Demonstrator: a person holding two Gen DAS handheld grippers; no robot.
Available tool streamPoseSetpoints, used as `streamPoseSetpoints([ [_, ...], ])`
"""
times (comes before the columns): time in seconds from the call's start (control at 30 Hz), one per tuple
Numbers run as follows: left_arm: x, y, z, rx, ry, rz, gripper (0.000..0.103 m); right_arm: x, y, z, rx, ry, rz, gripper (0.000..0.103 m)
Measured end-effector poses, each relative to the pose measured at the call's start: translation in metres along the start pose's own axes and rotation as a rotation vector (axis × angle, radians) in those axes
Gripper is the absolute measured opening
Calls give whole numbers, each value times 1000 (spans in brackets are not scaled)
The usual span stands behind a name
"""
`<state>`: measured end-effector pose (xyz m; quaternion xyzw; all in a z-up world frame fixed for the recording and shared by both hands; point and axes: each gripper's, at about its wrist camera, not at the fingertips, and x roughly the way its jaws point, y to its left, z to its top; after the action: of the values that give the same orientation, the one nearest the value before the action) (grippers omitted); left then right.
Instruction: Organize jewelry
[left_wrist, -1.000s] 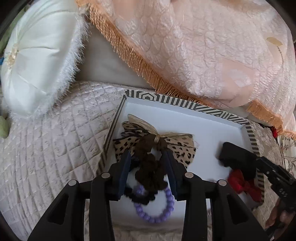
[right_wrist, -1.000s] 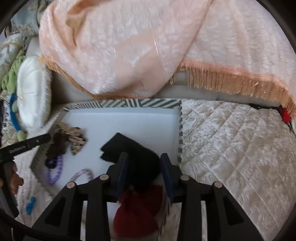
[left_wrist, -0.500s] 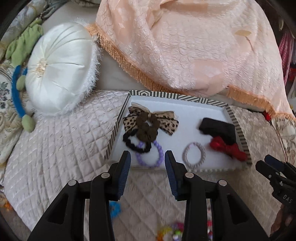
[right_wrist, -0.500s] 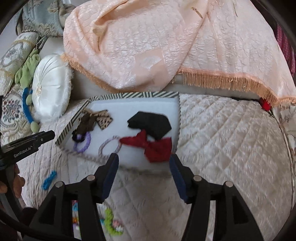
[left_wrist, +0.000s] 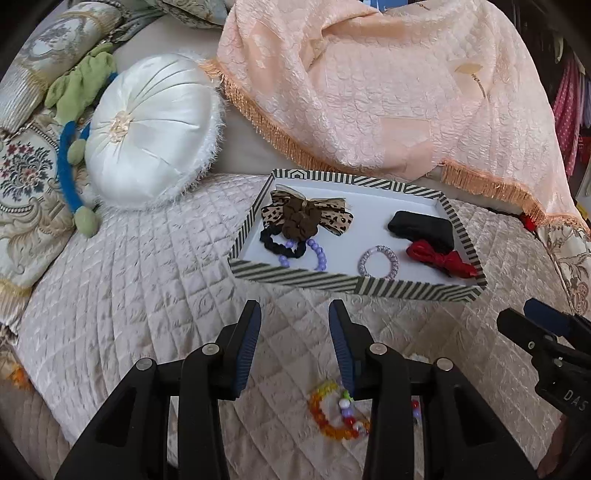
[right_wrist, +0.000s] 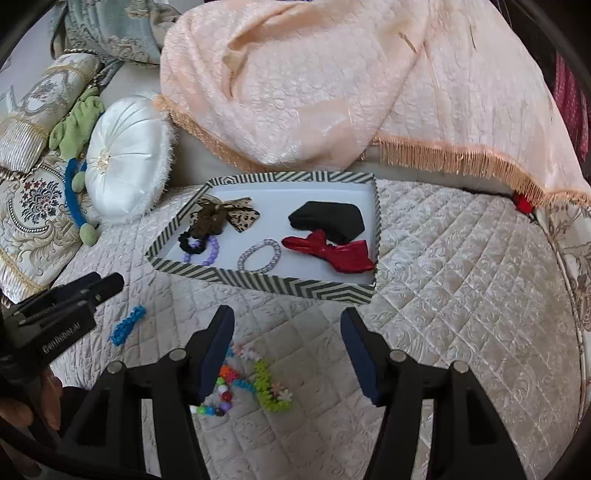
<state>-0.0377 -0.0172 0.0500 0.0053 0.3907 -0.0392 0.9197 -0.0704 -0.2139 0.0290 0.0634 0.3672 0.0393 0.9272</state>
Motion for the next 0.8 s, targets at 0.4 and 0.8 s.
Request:
streamPoseSetpoints([
  [0.4, -25, -5, -19, 9, -39, 23, 28, -27, 22, -9, -41, -22, 12, 67],
  [0.8, -39, -7, -24, 11, -57, 25, 28, -44, 32, -13, -66, -41, 19, 68],
])
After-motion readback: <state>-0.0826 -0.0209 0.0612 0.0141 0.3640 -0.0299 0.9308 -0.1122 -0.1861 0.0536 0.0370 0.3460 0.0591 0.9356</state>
